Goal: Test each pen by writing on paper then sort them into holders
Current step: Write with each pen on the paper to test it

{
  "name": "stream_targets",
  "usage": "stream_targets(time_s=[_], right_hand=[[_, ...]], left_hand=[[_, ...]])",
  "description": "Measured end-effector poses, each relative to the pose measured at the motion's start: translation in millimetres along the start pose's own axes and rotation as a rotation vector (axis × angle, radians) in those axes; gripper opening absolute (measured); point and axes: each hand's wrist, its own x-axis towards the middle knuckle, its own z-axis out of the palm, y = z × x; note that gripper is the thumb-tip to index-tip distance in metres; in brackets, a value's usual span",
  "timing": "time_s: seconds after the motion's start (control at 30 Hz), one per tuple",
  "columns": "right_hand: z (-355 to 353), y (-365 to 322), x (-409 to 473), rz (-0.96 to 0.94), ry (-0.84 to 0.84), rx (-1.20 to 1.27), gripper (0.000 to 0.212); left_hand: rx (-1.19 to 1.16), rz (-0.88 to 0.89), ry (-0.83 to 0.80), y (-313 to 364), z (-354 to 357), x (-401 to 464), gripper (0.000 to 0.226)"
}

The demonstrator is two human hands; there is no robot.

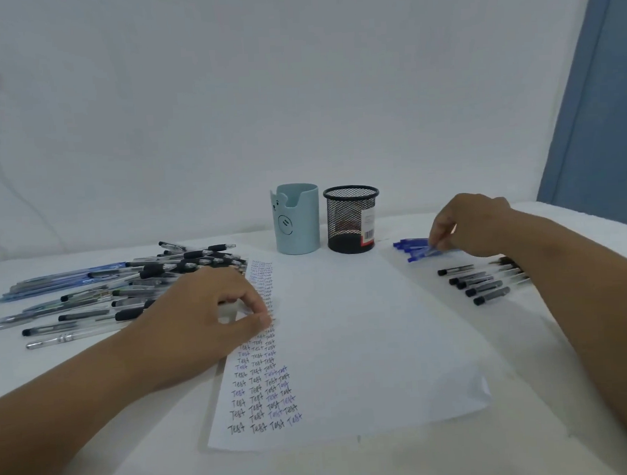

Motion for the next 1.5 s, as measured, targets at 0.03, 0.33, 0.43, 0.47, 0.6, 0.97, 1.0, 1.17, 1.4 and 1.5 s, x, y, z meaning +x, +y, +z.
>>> stream_targets(time_s=[0.03, 0.33, 0.43, 0.47, 0.6, 0.97, 1.0, 1.17, 1.4, 1.5], right_hand=[[1.6, 5.0, 1.1, 0.020, -0.010, 0.006, 0.010], [10.9, -1.4, 4.8, 0.007, 0.050, -0.034, 0.023], [9.0, -23.8, -2.8, -0.086, 0.075, -0.076, 0.033], [9.2, -35.7, -6.3, -0.145, 0.094, -0.061, 0.031], [19.7, -89.7, -30.3, -0.465, 0.119, 0.132, 0.015], [59.4, -147.1, -73.2, -0.882, -0.054, 0.313, 0.011], [61.1, -146.1, -73.1, -0.882, -0.054, 0.329, 0.010], [64.2, -144.4, -69.0, -0.876, -0.070, 0.350, 0.010], [65.4, -142.1, -68.5, -0.863, -0.100, 0.370, 0.010], [64.9, -142.3, -68.7, -0.865, -0.101, 0.373, 0.010]], left_hand=[[0.005, -0.004, 0.001, -0.1, 0.4, 0.0, 0.006], [0.005, -0.019, 0.006, -0.1, 0.4, 1.6, 0.006], [0.014, -0.010, 0.001, -1.3, 0.7, 1.7, 0.004], [0.006, -0.009, 0.002, -1.5, 0.5, 1.4, 0.004], [-0.012, 0.009, -0.022, -4.7, -7.3, 2.4, 0.003], [0.331, -0.247, -0.196, -37.2, -90.1, -3.7, 0.019], [0.357, -0.269, -0.226, -38.2, -92.4, -4.3, 0.019], [0.450, -0.329, -0.215, -46.0, -94.4, -4.6, 0.019], [0.447, -0.425, -0.156, -49.9, -88.8, -0.4, 0.011], [0.435, -0.388, -0.150, -50.6, -87.8, -2.4, 0.012]])
